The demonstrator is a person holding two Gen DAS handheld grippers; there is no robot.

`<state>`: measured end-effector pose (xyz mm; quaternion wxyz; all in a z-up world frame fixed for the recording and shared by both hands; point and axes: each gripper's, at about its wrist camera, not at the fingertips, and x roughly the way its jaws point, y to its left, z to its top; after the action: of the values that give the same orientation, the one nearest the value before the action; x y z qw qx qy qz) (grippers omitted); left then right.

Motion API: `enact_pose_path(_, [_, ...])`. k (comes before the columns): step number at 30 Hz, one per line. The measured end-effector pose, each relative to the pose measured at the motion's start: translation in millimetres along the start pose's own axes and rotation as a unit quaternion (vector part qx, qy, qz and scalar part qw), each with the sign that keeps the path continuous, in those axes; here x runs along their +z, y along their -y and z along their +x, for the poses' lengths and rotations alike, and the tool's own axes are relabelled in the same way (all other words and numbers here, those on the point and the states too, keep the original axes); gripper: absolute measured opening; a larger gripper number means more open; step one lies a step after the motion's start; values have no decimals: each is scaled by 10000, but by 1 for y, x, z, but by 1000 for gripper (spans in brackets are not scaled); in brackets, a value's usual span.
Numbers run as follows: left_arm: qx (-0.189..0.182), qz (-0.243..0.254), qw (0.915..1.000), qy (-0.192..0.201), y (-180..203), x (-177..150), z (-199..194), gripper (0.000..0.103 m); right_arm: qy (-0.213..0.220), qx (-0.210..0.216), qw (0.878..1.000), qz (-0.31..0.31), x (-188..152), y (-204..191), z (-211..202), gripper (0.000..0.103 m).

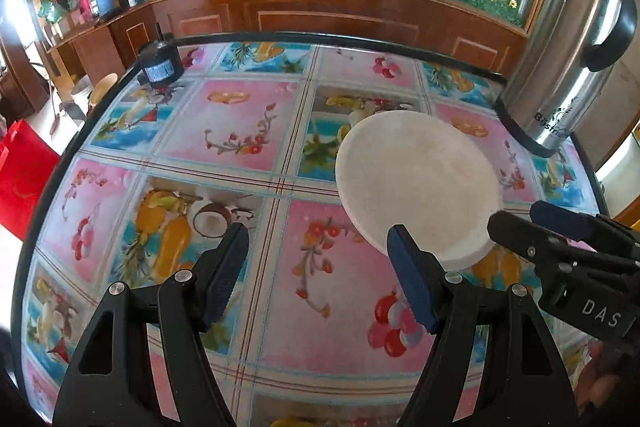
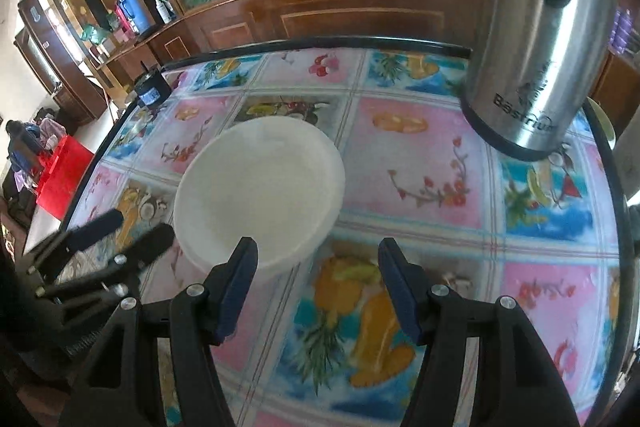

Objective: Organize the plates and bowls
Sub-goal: 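Close both grippers on the smaller white bowl rim, then lift the smaller white bowl with both grippers and carry it to the stack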

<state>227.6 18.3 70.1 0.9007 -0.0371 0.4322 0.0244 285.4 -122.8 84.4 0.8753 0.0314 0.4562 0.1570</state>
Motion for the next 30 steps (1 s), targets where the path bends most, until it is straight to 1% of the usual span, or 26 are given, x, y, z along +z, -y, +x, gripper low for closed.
enact_pose_path(9, [84,-110,9999,75,1,10,11,73,-9,73,10000,-45,8,3,12,63])
enact_pose_path(17, [119,-251,9995,-142,2,17,32,73,-116,121,9997,-195,14,6,27,61])
enact_pose_path(19, [143,-214,9996,-139,5,18,35,73,-133,132,9996,-220,15,9,28,55])
enact_pose_path(21, [181,-136,9996,-185,9,18,38,73,-132,128,9995,-259,16,11,29,44])
enact_pose_path(22, [191,-126,9995,-216,9,18,40,73,-150,120,9994,-282,16,12,30,41])
enact_pose_path(24, [233,-165,9991,-308,9,18,45,72,-210,133,9992,-318,15,12,34,24])
enact_pose_path(25, [225,-226,9988,-380,8,18,48,62,-211,150,9991,-332,15,13,35,20])
enact_pose_path(26, [133,-266,9986,-431,7,17,49,52,-209,183,9990,-346,15,13,35,16])
enact_pose_path(27, [41,-265,9984,-492,8,17,51,47,-182,276,9989,-344,15,13,34,16])
enact_pose_path(28, [33,-227,9984,-509,11,17,51,39,-161,338,9987,-347,15,13,32,16])
enact_pose_path(29, [41,-169,9985,-511,14,17,51,26,-156,361,9986,-363,15,11,31,16])
enact_pose_path(30, [15,-102,9986,-518,18,17,49,19,-149,360,9984,-401,15,9,28,15])
